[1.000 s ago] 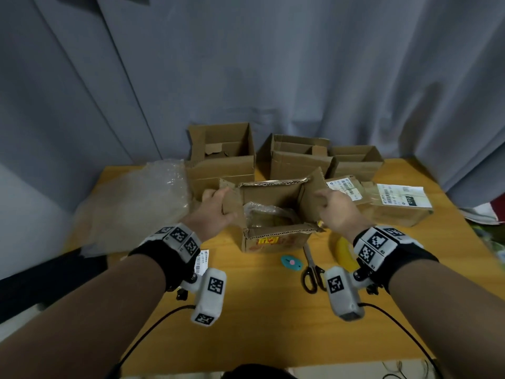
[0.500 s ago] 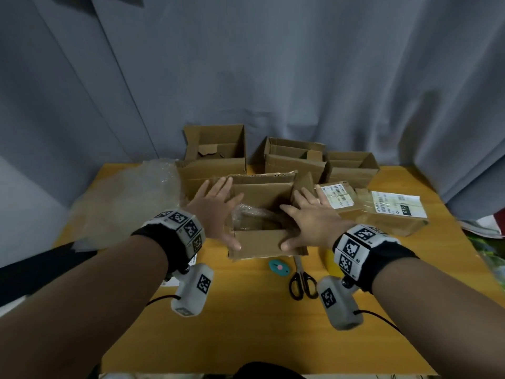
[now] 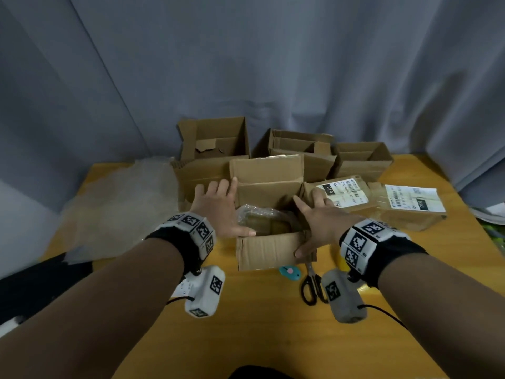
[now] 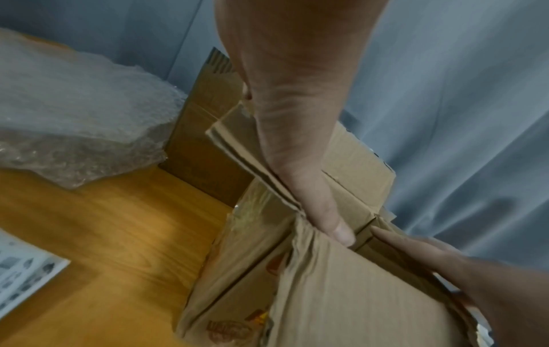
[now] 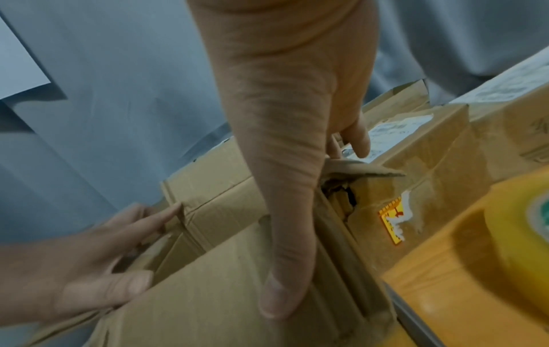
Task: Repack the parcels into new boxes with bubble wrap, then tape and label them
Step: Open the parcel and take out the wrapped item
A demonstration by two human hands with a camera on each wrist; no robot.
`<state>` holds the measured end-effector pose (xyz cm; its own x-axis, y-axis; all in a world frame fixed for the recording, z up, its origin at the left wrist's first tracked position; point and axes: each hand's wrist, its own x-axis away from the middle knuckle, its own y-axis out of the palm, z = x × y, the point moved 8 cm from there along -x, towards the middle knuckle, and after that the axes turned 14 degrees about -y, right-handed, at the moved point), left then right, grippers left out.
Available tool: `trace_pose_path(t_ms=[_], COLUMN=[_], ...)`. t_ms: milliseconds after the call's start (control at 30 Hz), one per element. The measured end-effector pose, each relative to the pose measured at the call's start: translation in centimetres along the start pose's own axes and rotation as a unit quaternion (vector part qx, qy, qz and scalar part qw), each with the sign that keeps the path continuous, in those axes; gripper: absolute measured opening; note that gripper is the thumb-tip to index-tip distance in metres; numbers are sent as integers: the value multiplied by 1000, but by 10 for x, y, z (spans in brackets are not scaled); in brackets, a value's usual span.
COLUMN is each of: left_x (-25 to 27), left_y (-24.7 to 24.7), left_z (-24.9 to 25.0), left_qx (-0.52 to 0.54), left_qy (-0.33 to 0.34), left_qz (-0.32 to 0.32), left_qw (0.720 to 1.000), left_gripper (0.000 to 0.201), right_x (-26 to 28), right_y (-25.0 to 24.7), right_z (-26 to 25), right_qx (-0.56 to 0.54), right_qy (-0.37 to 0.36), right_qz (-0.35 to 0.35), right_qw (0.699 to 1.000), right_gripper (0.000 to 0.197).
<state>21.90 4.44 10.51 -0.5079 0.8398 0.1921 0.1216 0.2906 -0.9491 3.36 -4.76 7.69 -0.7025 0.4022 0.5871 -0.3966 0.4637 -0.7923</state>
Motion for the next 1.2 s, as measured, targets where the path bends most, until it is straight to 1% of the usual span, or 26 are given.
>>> trace_pose_path(t_ms=[67,133,167,233,267,300,367,400,433,500,567,633,700,767,867,933,1000,1100,1167,1200], left_x=[-2,-1,-2,-6,-9,-11,-14,-14,-12,-8,-4,1,4,6,6,6,6,4,6,9], left_y=[-1,1,4,14,17,19,19,19,20,20,22,24,24,23,17,11,4,-14,-32,-44], left_z=[5,10,12,13,13,14,15,15,14,11,8,5,3,0,-6,-7,-7,-8,-8,-8], left_qx=[-12,-31,-28,4,19,27,30,30,35,55,73,78,79,91,130,157,197,287,352,401], left_qy=[43,85,97,102,101,100,96,94,94,95,97,109,125,133,126,118,107,80,54,43], left_qz=[15,5,-17,-87,-114,-129,-140,-141,-138,-120,-100,-93,-104,-125,-131,-115,-106,-100,-98,-100], left_qw=[999,996,995,991,988,986,985,985,985,987,988,987,984,979,975,974,969,949,929,909], left_gripper=[133,137,138,137,137,137,138,137,135,134,133,134,135,133,124,112,96,66,57,53], right_x=[-1,-2,-1,0,-1,-3,-13,-20,-27,-46,-65,-76,-81,-81,-73,-57,-34,2,22,30], right_y=[5,8,8,1,-7,-18,-42,-49,-50,-37,-15,2,9,4,-14,-28,-45,-75,-92,-100], right_z=[-2,-3,-4,-7,-11,-19,-45,-58,-71,-86,-90,-87,-86,-85,-73,-59,-46,-36,-38,-41], right_qx=[-13,-21,-19,-16,-18,-19,-18,-22,-25,-21,-18,-20,-14,1,4,-18,-73,-161,-205,-223], right_qy=[11,16,17,15,5,-18,-93,-129,-156,-171,-156,-135,-122,-126,-122,-119,-114,-120,-151,-173], right_qz=[3,-6,-16,-37,-31,-7,68,90,97,70,28,4,-2,20,48,80,139,234,283,305], right_qw=[1000,1000,1000,999,999,1000,993,987,983,983,987,991,992,992,991,990,981,951,925,909], right_gripper=[136,132,130,121,112,100,73,62,54,49,50,48,47,46,51,45,38,34,32,33])
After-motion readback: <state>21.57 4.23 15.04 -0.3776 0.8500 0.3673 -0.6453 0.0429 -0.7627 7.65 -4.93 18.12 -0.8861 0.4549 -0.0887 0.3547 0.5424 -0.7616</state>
